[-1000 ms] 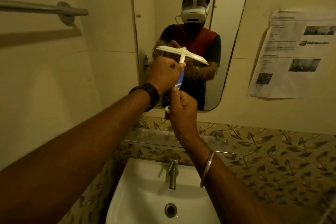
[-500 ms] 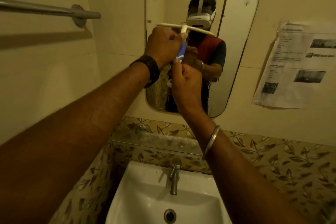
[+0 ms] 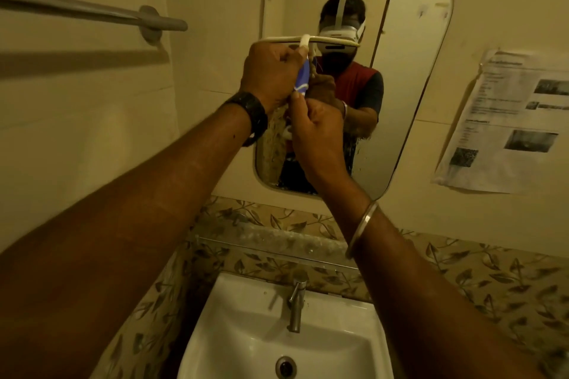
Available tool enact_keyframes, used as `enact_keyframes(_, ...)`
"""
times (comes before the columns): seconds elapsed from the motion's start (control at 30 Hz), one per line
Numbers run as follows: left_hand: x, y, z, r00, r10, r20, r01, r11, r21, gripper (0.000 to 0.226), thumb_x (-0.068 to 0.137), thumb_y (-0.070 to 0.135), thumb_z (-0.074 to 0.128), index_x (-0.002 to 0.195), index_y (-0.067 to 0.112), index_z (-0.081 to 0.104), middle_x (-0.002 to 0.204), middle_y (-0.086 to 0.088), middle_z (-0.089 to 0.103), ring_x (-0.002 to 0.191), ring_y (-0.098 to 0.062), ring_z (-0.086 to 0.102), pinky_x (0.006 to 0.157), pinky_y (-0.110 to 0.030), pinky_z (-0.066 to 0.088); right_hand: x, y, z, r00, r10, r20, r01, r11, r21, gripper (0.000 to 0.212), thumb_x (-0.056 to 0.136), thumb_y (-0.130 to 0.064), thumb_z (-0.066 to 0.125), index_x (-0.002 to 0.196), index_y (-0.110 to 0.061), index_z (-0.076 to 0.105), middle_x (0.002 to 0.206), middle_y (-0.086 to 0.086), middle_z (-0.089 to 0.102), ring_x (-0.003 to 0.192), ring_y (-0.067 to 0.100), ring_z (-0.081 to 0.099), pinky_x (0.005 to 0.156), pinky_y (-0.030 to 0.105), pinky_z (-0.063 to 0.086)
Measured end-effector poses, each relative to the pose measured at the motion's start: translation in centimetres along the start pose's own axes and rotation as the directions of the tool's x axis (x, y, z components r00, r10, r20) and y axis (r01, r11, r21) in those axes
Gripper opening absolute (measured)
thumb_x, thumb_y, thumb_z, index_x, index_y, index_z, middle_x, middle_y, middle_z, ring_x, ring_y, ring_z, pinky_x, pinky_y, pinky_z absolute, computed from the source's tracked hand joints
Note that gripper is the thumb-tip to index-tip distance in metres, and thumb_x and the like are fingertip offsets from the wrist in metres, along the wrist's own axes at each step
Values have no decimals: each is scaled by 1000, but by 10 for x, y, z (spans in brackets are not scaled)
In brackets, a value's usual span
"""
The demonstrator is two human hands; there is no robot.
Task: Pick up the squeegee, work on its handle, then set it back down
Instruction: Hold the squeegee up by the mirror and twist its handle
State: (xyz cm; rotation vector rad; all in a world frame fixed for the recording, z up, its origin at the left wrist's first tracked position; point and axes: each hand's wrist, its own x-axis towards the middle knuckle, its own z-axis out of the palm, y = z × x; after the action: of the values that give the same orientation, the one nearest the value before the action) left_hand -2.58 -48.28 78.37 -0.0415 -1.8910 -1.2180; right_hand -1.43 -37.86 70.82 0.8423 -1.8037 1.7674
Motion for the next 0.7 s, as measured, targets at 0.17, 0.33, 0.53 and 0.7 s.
enact_keyframes(0.17,-11,-23,2,999,-53,11,52,998,25,43,97,33,63,65,5,67,62,-13,63,56,-22,56,61,-38,56,-9,25,6,999,22,30,-20,998,-59,44,109,-27,53,67,-12,58,57,7,60,48,19,57,49,45,56)
enact_keyframes(0.33,-58,-61,9,985,-166,43,166,986,14,39,99,34,61,84,0,73,79,-20,72,75,-37,70,69,-44,61,-56,56,1,988,119,100,-108,988,-108,44,110,-26,53,73,-3,63,57,10,63,41,4,56,41,20,47)
enact_keyframes(0.53,-59,-51,1,992,-129,5,129,992,0,43,98,33,63,76,-2,71,71,-24,67,58,-26,58,63,-41,57,-52,39,0,990,89,109,-79,992,-98,47,109,-28,53,70,-4,62,56,8,62,43,13,59,43,32,52)
enact_keyframes(0.7,-15,-35,-12,993,-68,-98,63,997,-46,45,95,37,63,79,-3,74,77,-25,71,68,-37,68,66,-55,59,-2,22,12,993,-45,112,60,989,-133,51,106,-27,55,61,-4,59,53,9,59,47,32,57,50,54,52)
